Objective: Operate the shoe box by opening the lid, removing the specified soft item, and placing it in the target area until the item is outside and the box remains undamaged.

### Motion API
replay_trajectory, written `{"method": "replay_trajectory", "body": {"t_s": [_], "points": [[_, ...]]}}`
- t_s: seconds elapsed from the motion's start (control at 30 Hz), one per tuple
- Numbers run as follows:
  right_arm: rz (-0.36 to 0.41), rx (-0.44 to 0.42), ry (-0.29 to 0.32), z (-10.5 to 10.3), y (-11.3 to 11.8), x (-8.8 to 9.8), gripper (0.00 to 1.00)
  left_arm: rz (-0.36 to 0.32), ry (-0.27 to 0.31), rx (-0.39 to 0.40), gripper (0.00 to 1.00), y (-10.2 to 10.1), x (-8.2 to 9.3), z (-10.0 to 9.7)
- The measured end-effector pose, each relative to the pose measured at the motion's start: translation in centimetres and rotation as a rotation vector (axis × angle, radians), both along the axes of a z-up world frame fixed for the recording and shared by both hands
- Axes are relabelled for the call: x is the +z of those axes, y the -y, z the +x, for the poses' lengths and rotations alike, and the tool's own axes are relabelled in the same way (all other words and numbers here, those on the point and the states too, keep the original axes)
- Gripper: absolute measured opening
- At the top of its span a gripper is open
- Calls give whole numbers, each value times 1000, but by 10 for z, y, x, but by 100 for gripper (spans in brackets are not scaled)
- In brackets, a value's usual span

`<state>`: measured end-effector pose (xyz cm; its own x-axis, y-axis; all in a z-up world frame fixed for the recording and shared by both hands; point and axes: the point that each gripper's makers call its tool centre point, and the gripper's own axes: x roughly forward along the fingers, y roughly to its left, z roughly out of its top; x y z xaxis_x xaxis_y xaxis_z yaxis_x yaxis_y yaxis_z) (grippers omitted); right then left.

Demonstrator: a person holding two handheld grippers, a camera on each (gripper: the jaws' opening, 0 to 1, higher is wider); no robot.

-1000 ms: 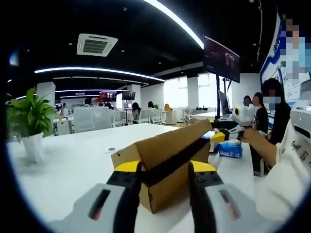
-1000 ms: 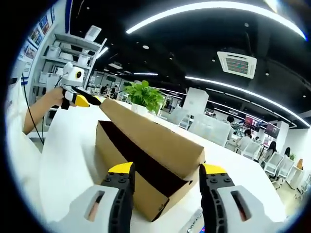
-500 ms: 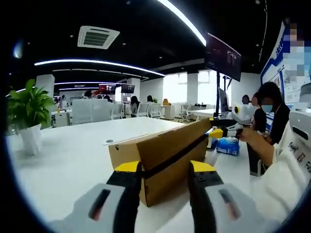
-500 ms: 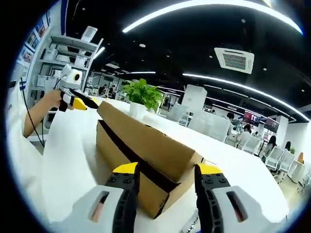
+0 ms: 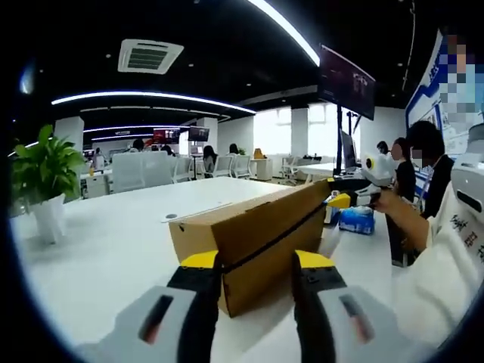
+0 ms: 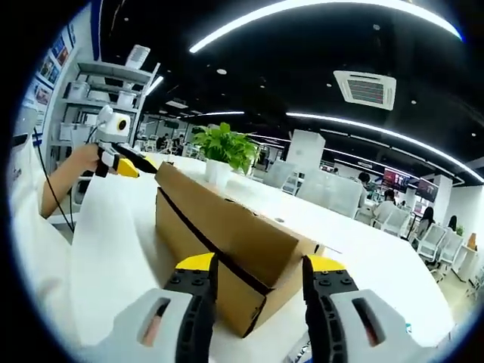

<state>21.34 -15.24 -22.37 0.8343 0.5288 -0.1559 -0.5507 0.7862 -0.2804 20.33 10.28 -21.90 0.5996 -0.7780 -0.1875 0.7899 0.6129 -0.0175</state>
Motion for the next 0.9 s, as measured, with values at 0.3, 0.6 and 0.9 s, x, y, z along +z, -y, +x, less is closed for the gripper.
{"method": "replay_trajectory", "body": {"t_s": [0.3, 0.6, 0.9], "points": [[63, 5, -14, -2, -1, 2, 47, 6, -7, -2, 38, 0, -1, -2], [59, 9, -8, -3, -3, 2, 45, 47, -44, -26, 39, 1, -16, -4], [35, -10, -29, 2, -3, -8, 45, 40, -34, -31, 39, -3, -13, -4]]}}
